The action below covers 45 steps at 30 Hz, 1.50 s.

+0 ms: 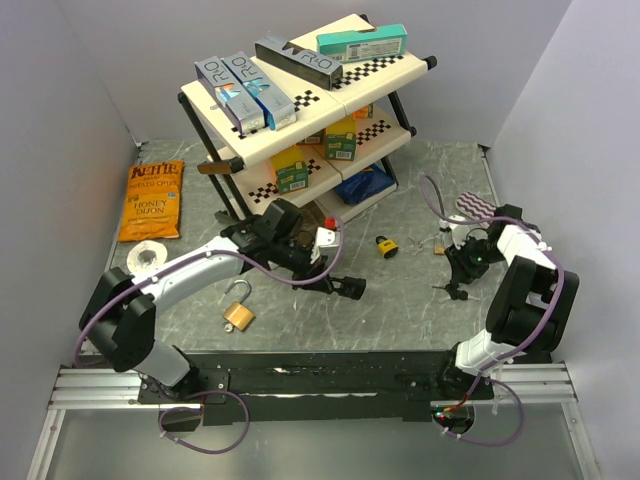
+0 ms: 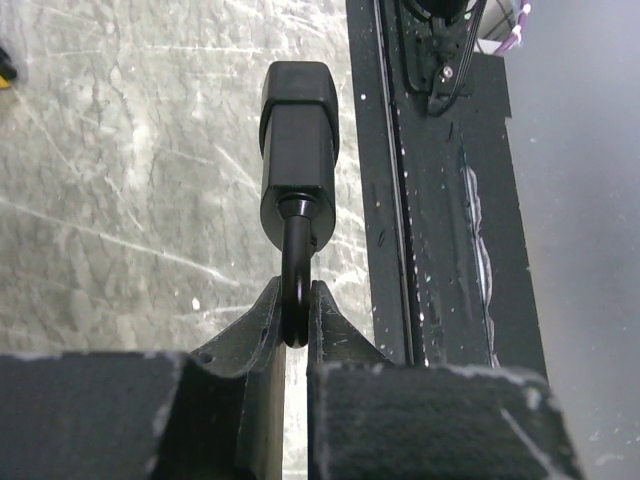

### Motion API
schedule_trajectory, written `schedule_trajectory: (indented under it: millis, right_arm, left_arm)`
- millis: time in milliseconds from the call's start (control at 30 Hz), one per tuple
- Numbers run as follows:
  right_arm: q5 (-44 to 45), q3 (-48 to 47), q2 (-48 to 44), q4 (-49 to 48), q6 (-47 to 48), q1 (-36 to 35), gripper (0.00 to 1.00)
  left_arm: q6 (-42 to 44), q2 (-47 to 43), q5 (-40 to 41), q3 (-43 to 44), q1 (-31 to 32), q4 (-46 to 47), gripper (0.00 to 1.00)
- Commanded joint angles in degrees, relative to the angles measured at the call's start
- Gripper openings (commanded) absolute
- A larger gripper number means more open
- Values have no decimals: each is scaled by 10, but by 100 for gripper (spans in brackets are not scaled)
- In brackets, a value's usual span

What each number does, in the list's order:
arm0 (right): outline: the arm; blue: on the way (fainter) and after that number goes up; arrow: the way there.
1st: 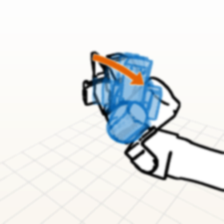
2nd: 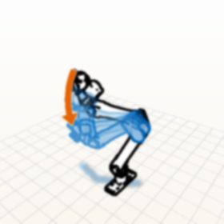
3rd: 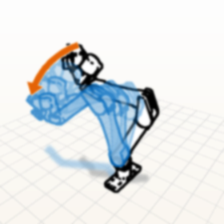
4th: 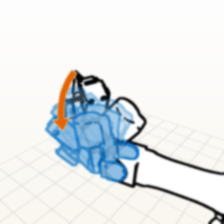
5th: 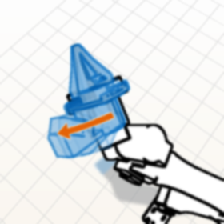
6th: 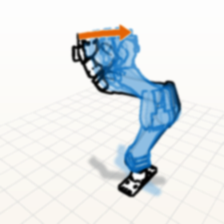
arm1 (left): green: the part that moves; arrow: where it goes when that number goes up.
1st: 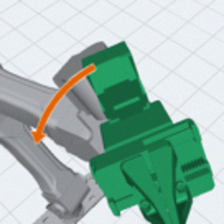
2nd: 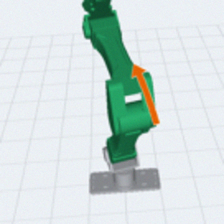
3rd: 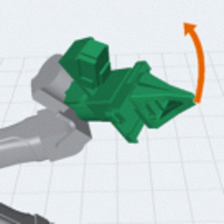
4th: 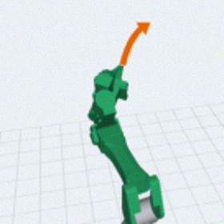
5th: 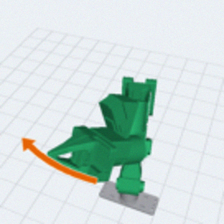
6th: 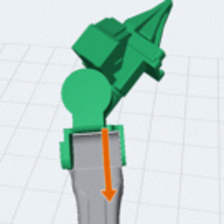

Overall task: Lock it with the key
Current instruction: Place the key at the center of the board, then place the lock at the center of the board.

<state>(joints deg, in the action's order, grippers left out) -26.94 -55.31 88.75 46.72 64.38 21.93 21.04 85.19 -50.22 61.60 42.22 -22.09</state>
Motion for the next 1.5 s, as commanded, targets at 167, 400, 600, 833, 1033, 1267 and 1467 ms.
schedule_trajectory:
  millis: [167, 400, 600, 833, 1033, 1267, 1467]
  right_arm:
    - [-60, -32, -72, 44, 16, 9, 73]
    - [-209, -2, -275, 2, -50, -96, 99]
    - [-153, 101, -444, -151, -137, -319, 100]
    - [-53, 153, -455, -195, -133, -455, 100]
    - [-9, 150, -414, -204, -120, -508, 100]
    - [67, 165, -394, -261, -136, -559, 91]
    - [98, 173, -390, -267, -143, -571, 47]
  left_arm:
    - [-49, 43, -49, 75, 11, 51, 1]
    - [-119, 108, -73, 142, 11, 21, 1]
    - [-179, 158, -102, 204, 11, -34, 1]
    - [-216, 165, -108, 215, 12, -31, 1]
    - [-255, 169, -101, 221, 12, -30, 1]
    - [-319, 174, -115, 206, 13, 12, 1]
    - [-328, 169, -113, 199, 13, 22, 1]
